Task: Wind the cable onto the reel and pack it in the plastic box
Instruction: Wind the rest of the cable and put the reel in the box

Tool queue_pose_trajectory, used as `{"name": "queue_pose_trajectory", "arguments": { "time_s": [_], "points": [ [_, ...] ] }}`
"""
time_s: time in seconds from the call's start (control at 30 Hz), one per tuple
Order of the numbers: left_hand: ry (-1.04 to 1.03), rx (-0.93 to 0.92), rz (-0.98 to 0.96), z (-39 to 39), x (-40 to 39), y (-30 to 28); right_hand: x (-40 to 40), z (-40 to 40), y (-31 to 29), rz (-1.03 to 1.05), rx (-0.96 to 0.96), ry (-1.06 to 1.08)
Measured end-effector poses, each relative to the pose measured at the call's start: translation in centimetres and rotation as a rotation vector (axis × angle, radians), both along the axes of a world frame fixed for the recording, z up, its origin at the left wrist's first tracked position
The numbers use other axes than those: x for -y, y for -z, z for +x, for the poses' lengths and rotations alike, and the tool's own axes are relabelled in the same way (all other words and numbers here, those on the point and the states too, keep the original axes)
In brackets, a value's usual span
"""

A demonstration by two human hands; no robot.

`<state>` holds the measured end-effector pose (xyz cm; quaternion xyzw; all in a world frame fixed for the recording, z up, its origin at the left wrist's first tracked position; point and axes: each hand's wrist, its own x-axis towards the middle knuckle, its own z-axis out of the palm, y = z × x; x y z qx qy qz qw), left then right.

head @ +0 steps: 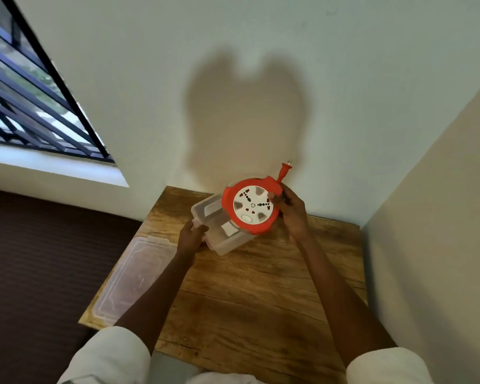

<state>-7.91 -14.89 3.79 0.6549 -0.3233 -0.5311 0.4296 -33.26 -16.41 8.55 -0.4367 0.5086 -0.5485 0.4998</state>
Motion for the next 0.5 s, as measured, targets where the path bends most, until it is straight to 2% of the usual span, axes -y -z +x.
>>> {"name": "queue_pose_trajectory", "arguments": {
  "time_s": [0.1, 0.27, 0.5],
  "points": [
    [0.19, 0.071, 0.005, -1.3, 0.1, -0.1, -0.8, -1.3, -0.6, -0.013, -0.093, 0.015],
    [0.445, 0.192, -0.02, -2.8, 0.2, -0.1, -1.9, -3.6, -0.2, 0.011, -0.262, -0.08],
    [0.52, 0.22, 0.003, -3.3, 0.2, 0.2, -2.5, -4.8, 1.0, 0.076, -0.602, -0.317]
  ]
}}
